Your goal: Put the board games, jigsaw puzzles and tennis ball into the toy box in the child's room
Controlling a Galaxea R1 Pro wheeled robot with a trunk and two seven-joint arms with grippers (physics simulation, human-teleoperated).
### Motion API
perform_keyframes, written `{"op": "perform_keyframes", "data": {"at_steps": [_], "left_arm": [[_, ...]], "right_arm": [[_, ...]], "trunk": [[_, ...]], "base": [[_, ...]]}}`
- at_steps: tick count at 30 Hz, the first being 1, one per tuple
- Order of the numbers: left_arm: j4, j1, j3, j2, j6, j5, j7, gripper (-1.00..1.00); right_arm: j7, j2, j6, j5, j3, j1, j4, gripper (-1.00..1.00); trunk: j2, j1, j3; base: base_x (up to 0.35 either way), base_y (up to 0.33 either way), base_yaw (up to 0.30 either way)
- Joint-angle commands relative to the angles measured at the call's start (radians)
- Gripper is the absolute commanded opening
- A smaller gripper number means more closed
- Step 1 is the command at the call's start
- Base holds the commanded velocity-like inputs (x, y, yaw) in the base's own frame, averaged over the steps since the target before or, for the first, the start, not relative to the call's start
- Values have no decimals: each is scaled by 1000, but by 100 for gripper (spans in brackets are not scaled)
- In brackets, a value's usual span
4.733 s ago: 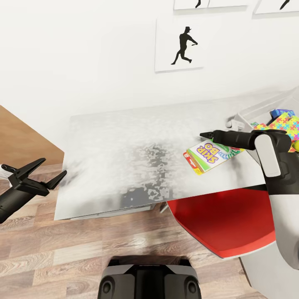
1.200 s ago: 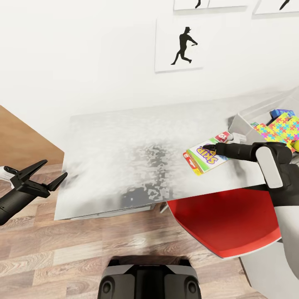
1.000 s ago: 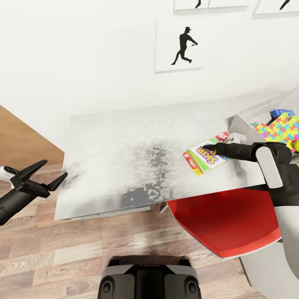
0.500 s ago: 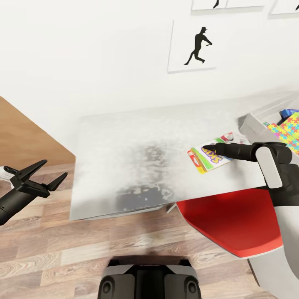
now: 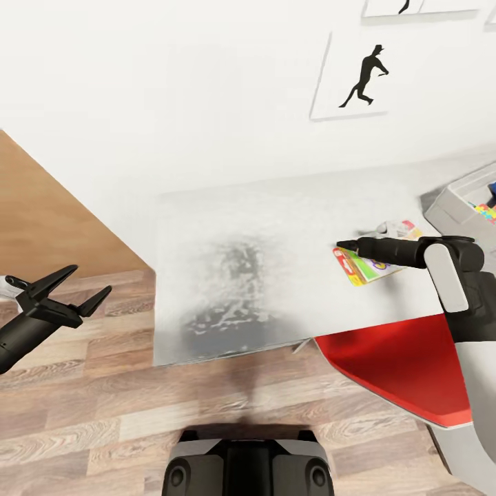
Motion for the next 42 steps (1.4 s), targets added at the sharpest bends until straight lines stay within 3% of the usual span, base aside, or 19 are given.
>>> {"op": "perform_keyframes", "data": {"at_steps": [1,32,42], "left_arm": [[1,-1,0,0,3,-9,-9,100],[0,-1,-1,0,3,-9,-9,100],[-1,-1,-5,0,3,-9,-8,100]], "right_arm": [[10,0,4,-7,1,0,46,100],[11,-3,4,-5,-6,-7,40,100],[11,-72,4,-16,-63,-67,33,100]], "trunk": [[-1,1,-1],[-1,1,-1],[-1,1,-1]], "base": [[0,174,0],[-43,99,0],[-17,27,0]]}}
